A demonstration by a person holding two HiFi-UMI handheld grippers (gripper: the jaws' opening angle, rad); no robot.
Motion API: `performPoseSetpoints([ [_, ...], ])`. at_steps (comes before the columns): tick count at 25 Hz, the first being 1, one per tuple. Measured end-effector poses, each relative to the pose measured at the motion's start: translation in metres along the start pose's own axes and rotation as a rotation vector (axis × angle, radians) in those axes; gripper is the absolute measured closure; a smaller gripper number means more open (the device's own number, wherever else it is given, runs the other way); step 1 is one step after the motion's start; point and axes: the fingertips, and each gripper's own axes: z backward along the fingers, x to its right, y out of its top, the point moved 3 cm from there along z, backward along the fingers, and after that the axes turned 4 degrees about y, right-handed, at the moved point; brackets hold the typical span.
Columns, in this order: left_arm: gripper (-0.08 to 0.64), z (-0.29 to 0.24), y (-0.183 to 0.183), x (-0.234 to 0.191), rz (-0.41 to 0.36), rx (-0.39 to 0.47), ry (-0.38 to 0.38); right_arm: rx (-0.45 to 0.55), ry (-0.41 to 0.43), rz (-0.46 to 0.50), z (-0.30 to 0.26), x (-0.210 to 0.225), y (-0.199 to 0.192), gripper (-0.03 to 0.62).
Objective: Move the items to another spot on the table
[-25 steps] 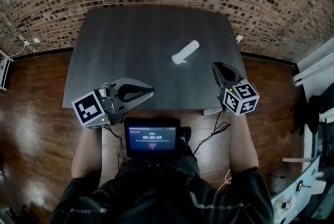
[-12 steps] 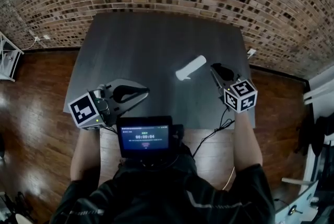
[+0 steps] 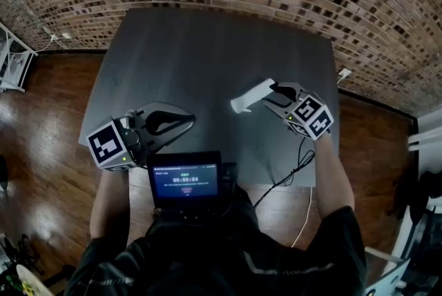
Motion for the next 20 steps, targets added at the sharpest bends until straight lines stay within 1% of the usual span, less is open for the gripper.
performPoseSetpoints([
  [2, 0.563, -0.006, -0.003, -0.007, 0.004, -0.009, 0.015, -0.049, 0.051, 0.055, -0.017, 0.005, -0.009, 0.412],
  [3, 0.563, -0.010, -0.005, -0.010, 0.007, -0.012, 0.023, -0.066, 0.076, 0.071, -0.024, 0.009, -0.014, 0.372],
  [4, 0.563, -0.013, -0.007, -0.014, 0.009, -0.015, 0.031, -0.078, 0.101, 0.081, -0.032, 0.013, -0.019, 0.354],
  [7, 0.563, -0.020, -0.013, -0.020, 0.017, -0.023, 0.054, -0.110, 0.164, 0.112, -0.051, 0.027, -0.037, 0.354],
  [9, 0.563, -0.023, -0.018, -0.025, 0.018, -0.036, 0.069, -0.150, 0.205, 0.131, -0.063, 0.033, -0.051, 0.354],
  [11, 0.563, -0.027, -0.025, -0.030, 0.024, -0.049, 0.087, -0.193, 0.243, 0.153, -0.076, 0.037, -0.064, 0.316],
  [13, 0.563, -0.030, -0.030, -0.033, 0.037, -0.053, 0.106, -0.230, 0.269, 0.185, -0.088, 0.039, -0.077, 0.316],
  [16, 0.563, -0.033, -0.036, -0.037, 0.050, -0.059, 0.126, -0.309, 0.294, 0.285, -0.105, 0.045, -0.095, 0.316],
  [18, 0.563, -0.035, -0.039, -0.040, 0.059, -0.068, 0.134, -0.349, 0.306, 0.367, -0.114, 0.048, -0.097, 0.316],
  [20, 0.563, -0.034, -0.042, -0.044, 0.072, -0.076, 0.146, -0.393, 0.327, 0.425, -0.123, 0.047, -0.104, 0.316],
])
